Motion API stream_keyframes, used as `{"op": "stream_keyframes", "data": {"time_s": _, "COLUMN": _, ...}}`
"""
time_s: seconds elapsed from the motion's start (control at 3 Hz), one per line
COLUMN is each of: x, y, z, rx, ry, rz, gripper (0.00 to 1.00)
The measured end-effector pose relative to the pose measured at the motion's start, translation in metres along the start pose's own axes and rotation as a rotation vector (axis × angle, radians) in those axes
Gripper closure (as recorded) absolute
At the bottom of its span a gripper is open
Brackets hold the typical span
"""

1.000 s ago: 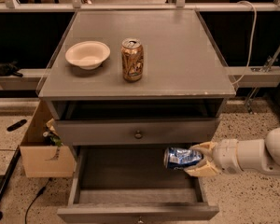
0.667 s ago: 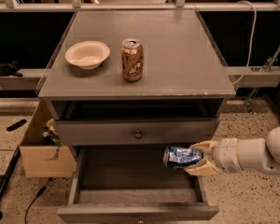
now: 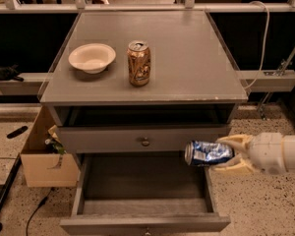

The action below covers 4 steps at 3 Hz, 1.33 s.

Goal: Pick pepsi can from middle drawer and place on counter

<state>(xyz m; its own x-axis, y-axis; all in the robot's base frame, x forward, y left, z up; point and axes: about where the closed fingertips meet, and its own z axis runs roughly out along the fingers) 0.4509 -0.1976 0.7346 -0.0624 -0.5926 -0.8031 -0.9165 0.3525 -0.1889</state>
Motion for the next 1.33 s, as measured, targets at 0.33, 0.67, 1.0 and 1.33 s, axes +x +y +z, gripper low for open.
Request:
{"op": "stream_keyframes", "data": {"time_s": 0.33, "x": -0.075, "y": -0.011, "z": -0.087, "rx": 0.032, "ry": -0.076, "rz": -0.082, "gripper": 1.0}}
{"op": "stream_keyframes", "data": {"time_s": 0.67, "x": -0.075, "y": -0.011, "z": -0.087, "rx": 0.032, "ry": -0.076, "rz": -0.082, "gripper": 1.0}}
{"op": "stream_keyframes", "data": {"time_s": 1.0, "x": -0.089, "y": -0.023, "z": -0.086, "rx": 0.035, "ry": -0.08, "rz": -0.105, "gripper": 1.0}}
{"op": "stream_keyframes", "data": {"time_s": 1.33, "x": -0.113, "y": -0.052, "z": -0.087, "rx": 0.028, "ry": -0.08, "rz": -0.127, "gripper": 1.0}}
